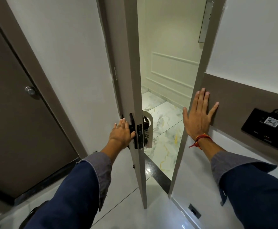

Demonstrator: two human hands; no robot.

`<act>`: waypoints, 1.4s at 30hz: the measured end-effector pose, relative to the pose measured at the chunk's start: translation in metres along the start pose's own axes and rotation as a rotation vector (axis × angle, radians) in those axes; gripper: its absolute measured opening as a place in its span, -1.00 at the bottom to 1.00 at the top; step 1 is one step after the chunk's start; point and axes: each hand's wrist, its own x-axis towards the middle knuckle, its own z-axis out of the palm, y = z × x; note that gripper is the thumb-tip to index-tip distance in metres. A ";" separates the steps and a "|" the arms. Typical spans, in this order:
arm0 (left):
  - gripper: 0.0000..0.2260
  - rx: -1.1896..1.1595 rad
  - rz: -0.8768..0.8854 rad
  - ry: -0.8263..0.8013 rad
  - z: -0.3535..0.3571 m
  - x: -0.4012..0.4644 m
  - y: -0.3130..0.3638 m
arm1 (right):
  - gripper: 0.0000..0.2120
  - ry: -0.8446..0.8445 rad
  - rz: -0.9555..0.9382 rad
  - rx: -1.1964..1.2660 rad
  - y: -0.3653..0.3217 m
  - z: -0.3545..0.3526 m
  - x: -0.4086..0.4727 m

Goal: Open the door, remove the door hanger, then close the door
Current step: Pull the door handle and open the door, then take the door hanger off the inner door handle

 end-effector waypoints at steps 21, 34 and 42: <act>-0.33 0.051 0.014 0.039 0.010 -0.006 -0.027 | -0.63 -0.604 -0.257 0.429 -0.134 0.061 0.024; -0.28 0.103 0.153 0.149 0.013 0.005 -0.043 | -0.64 -0.720 -0.100 0.418 -0.160 0.011 0.041; -0.27 -0.188 0.342 0.754 -0.054 0.003 -0.034 | -0.69 -0.478 0.136 0.652 -0.120 -0.007 0.034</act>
